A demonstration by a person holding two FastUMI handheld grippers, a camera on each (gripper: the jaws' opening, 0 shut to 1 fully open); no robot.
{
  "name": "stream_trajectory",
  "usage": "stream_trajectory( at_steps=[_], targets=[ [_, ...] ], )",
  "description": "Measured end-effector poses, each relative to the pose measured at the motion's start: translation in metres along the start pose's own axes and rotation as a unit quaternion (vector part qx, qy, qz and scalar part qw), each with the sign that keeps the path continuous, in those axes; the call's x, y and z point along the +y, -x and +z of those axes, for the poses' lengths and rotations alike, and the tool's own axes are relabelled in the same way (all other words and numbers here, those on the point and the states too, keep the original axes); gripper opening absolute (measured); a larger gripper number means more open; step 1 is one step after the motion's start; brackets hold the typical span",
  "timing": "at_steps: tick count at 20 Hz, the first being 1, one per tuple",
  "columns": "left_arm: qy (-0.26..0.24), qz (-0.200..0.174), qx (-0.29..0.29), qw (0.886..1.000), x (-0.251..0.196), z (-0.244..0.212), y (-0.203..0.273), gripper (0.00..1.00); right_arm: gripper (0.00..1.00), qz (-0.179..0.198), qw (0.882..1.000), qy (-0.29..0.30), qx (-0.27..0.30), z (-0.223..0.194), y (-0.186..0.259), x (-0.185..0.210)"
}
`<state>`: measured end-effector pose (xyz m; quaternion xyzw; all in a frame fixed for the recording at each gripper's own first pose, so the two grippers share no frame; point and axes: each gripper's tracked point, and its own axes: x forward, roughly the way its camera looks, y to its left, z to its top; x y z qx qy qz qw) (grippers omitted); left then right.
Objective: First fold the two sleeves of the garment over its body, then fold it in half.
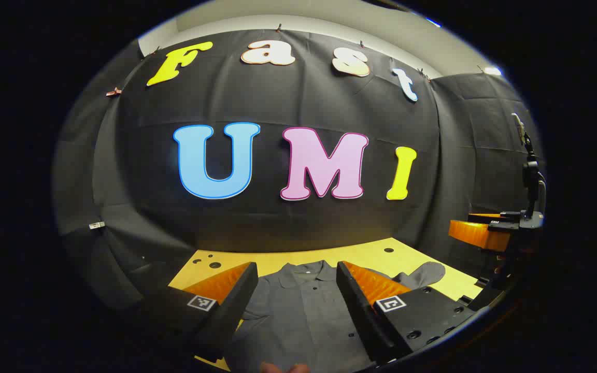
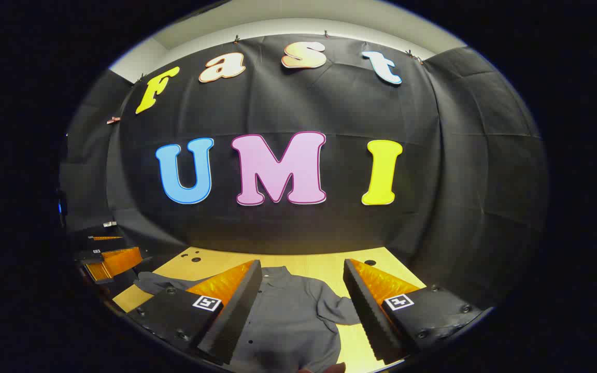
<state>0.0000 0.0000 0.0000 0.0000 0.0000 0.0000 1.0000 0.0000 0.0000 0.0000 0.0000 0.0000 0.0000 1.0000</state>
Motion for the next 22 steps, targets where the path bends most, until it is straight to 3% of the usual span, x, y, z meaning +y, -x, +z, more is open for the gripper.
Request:
stream_trajectory(
  at_steps=[14, 18, 22],
  targets=[
    [0.011, 0.000, 0.016, 1.000, -0.019, -0.009, -0.025, 0.96, 0.98, -0.003, 1.000, 0.009, 0.016, -0.008, -0.015, -0.030],
    [0.006, -0.004, 0.020, 1.000, -0.033, -0.012, -0.030, 0.96, 0.97, -0.013, 0.999, 0.033, 0.031, -0.017, -0.031, -0.071],
    [0.008, 0.005, 0.029, 1.000, -0.049, -0.018, -0.037, 0.96, 0.97, -0.037, 0.996, 0.049, 0.063, -0.042, -0.064, -0.150]
  ],
)
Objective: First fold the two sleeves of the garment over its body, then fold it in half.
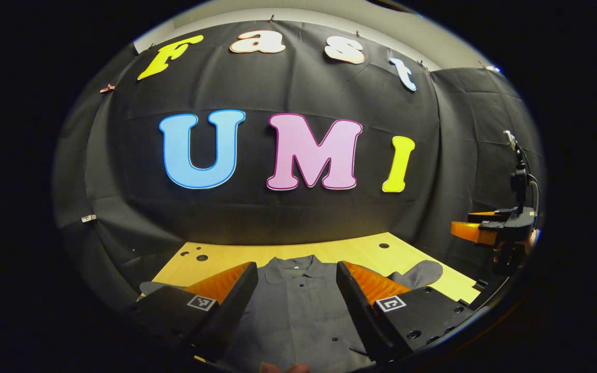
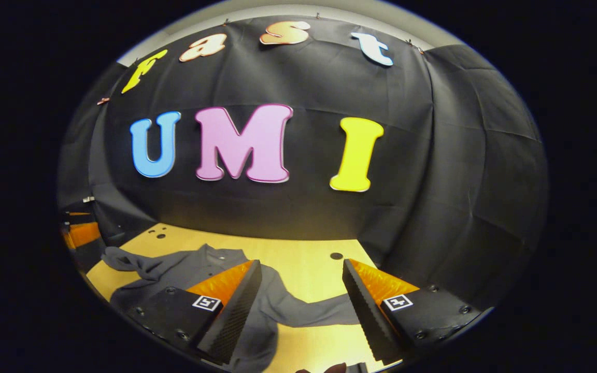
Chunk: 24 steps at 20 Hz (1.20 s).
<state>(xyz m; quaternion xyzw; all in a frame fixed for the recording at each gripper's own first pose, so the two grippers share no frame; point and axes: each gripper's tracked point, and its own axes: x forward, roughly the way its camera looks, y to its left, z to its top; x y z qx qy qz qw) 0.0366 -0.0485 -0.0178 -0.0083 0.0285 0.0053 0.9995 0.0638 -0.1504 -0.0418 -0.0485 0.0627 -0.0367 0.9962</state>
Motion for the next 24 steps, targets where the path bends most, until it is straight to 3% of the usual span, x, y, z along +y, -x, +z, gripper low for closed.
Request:
stream_trajectory(
  at_steps=[6, 10, 13, 18, 20, 23, 24],
  targets=[
    [0.004, 0.025, 0.017, 1.000, -0.027, -0.006, -0.011, 0.96, 0.97, -0.024, 0.998, -0.005, 0.057, -0.072, -0.070, -0.085],
    [0.019, 0.039, 0.043, 0.998, -0.054, -0.012, -0.011, 0.96, 0.98, -0.042, 0.988, -0.015, 0.151, -0.187, -0.139, -0.155],
    [0.019, 0.063, 0.069, 0.995, -0.051, -0.024, -0.011, 0.96, 0.98, -0.047, 0.977, -0.041, 0.205, -0.248, -0.166, -0.174],
    [0.014, 0.070, 0.079, 0.994, -0.051, -0.027, -0.017, 0.96, 0.98, -0.036, 0.965, -0.053, 0.254, -0.288, -0.183, -0.178],
    [0.007, 0.079, 0.081, 0.994, -0.043, -0.028, -0.013, 0.96, 0.55, -0.017, 0.966, -0.054, 0.252, -0.289, -0.185, -0.166],
    [0.006, 0.084, 0.077, 0.993, -0.034, -0.024, -0.006, 0.96, 0.08, -0.032, 0.962, -0.063, 0.265, -0.283, -0.177, -0.170],
    [0.007, 0.083, 0.073, 0.994, -0.030, -0.023, -0.003, 0.96, 0.06, -0.040, 0.964, -0.063, 0.255, -0.277, -0.176, -0.171]
  ],
)
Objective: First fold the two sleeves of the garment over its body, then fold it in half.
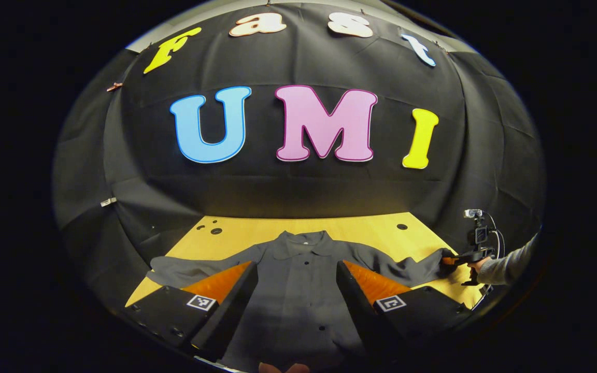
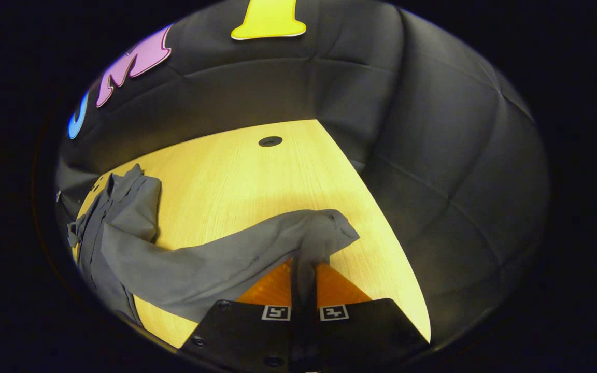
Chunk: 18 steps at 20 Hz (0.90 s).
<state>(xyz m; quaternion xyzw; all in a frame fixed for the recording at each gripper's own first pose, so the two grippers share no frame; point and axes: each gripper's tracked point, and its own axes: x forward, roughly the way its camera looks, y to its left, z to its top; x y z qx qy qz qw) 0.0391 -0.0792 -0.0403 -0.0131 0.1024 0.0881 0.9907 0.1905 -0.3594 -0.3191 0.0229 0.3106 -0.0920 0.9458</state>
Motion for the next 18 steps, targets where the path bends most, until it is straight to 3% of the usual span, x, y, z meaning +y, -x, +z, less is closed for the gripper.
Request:
stream_trajectory(
  at_steps=[4, 11, 14, 18],
  targets=[
    [-0.005, -0.030, -0.007, 1.000, 0.012, -0.001, 0.009, 0.96, 0.06, -0.023, 0.998, -0.011, -0.053, 0.028, 0.048, 0.001],
    [-0.003, -0.094, -0.020, 0.995, 0.046, -0.003, 0.022, 0.96, 0.06, -0.066, 0.991, -0.047, -0.107, 0.025, 0.167, 0.020],
    [0.003, -0.107, -0.024, 0.994, 0.095, -0.010, 0.029, 0.96, 0.06, -0.051, 0.987, -0.054, -0.146, 0.035, 0.236, 0.098],
    [0.016, -0.095, -0.026, 0.995, 0.158, -0.022, 0.033, 0.96, 0.05, -0.006, 0.983, -0.042, -0.177, 0.060, 0.267, 0.189]
  ],
)
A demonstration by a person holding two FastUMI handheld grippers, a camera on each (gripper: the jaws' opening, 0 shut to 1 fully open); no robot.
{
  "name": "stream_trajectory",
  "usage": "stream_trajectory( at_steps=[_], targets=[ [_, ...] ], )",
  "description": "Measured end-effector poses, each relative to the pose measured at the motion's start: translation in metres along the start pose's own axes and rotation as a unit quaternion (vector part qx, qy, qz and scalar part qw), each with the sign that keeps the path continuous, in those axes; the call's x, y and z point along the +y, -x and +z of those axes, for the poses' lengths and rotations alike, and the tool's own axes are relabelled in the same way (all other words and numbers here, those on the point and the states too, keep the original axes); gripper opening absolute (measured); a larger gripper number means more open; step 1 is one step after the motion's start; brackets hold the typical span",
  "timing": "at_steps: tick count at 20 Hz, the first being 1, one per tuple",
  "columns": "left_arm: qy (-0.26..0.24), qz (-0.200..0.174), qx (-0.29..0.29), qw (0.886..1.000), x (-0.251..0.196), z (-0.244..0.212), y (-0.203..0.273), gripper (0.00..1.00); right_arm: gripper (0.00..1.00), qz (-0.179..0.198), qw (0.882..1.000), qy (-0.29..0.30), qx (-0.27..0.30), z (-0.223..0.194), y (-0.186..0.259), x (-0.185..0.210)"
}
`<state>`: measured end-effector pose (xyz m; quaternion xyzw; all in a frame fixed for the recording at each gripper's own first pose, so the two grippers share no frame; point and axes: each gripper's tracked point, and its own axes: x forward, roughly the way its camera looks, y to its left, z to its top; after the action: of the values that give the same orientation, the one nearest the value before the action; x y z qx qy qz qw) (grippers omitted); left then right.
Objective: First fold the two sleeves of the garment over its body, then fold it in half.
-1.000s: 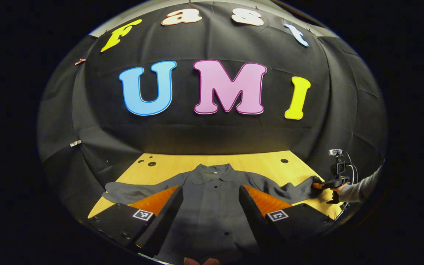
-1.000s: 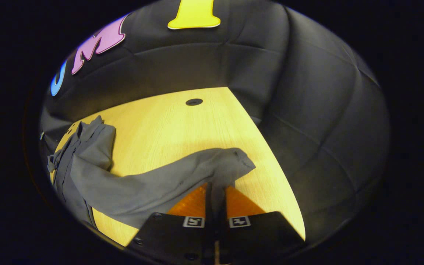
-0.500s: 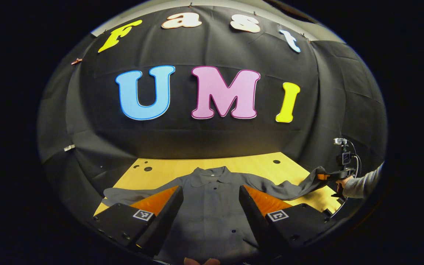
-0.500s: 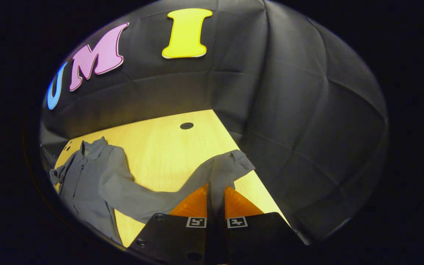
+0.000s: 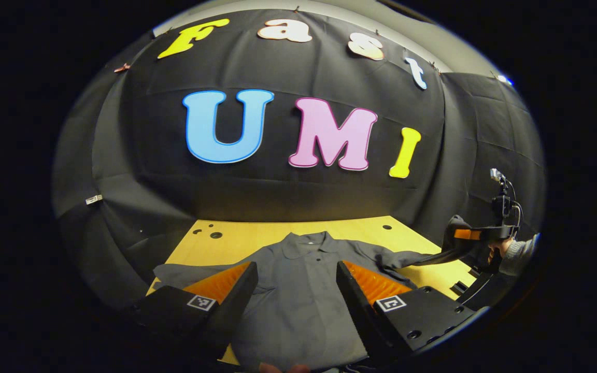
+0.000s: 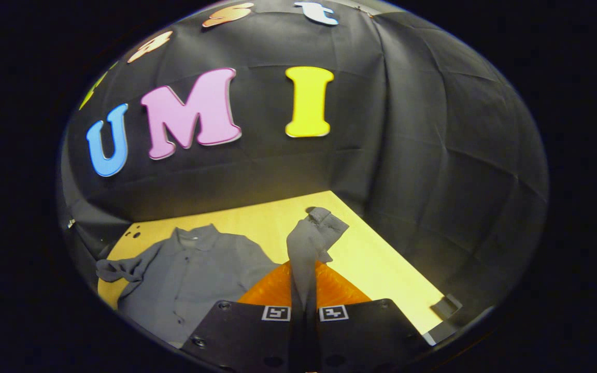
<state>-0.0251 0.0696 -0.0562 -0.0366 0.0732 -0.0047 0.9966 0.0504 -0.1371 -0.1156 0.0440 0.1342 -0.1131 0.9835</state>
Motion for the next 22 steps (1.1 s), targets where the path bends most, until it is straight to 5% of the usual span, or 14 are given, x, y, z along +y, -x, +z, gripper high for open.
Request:
stream_trajectory(
  at_steps=[8, 13, 22],
  targets=[
    [0.017, 0.052, 0.010, 0.998, 0.131, -0.031, 0.019, 0.96, 0.06, 0.096, 0.995, 0.019, -0.018, 0.015, -0.002, 0.185],
    [0.027, 0.088, 0.030, 0.995, 0.212, -0.063, 0.004, 0.96, 0.05, 0.145, 0.988, 0.049, 0.026, -0.037, -0.016, 0.285],
    [0.051, 0.115, 0.075, 0.989, 0.299, -0.128, -0.067, 0.96, 0.05, 0.173, 0.971, 0.101, 0.132, -0.149, -0.045, 0.353]
  ],
)
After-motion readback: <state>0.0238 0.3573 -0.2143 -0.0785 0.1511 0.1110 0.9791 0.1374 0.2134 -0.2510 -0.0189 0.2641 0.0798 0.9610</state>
